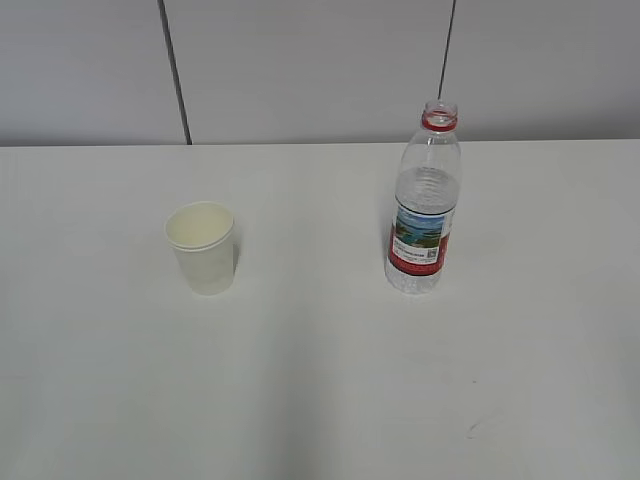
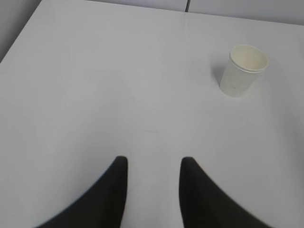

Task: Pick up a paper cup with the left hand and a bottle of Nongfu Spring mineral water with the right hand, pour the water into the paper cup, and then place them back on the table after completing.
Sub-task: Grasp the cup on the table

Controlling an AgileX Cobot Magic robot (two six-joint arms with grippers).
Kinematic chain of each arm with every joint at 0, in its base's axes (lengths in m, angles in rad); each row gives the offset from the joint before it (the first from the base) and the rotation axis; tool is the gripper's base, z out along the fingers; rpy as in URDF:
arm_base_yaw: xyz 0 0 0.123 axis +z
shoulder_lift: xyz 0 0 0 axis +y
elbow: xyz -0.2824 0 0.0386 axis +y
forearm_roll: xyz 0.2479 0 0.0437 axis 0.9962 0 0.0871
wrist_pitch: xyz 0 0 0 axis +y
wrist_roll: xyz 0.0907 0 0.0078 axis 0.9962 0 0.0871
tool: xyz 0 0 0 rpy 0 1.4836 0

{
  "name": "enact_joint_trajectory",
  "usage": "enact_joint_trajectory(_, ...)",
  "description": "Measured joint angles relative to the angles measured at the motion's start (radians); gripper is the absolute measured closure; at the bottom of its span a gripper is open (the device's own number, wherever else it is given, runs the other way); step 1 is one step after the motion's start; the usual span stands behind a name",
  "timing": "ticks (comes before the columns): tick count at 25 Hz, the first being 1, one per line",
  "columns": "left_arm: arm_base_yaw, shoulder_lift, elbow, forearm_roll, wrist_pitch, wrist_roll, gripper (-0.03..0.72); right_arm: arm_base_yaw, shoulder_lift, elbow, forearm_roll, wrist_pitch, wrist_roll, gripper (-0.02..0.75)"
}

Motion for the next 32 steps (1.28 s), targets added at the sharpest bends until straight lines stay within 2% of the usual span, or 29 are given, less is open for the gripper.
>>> enact_joint_trajectory(11, 0.000, 0.000, 0.000, 0.000, 0.000, 0.000, 0.450, 0.000, 0.000, 0.000, 0.000, 0.000, 0.000, 0.610)
enact_joint_trajectory(13, 0.000, 0.000, 0.000, 0.000, 0.000, 0.000, 0.450, 0.000, 0.000, 0.000, 0.000, 0.000, 0.000, 0.572)
enact_joint_trajectory(15, 0.000, 0.000, 0.000, 0.000, 0.000, 0.000, 0.450, 0.000, 0.000, 0.000, 0.000, 0.000, 0.000, 0.463)
enact_joint_trajectory(19, 0.000, 0.000, 0.000, 0.000, 0.000, 0.000, 0.450, 0.000, 0.000, 0.000, 0.000, 0.000, 0.000, 0.154)
enact_joint_trajectory(20, 0.000, 0.000, 0.000, 0.000, 0.000, 0.000, 0.450, 0.000, 0.000, 0.000, 0.000, 0.000, 0.000, 0.111)
enact_joint_trajectory(25, 0.000, 0.000, 0.000, -0.001, 0.000, 0.000, 0.450, 0.000, 0.000, 0.000, 0.000, 0.000, 0.000, 0.111)
enact_joint_trajectory(32, 0.000, 0.000, -0.012, -0.001, -0.014, 0.000, 0.444, 0.000, 0.000, 0.000, 0.000, 0.000, 0.000, 0.190)
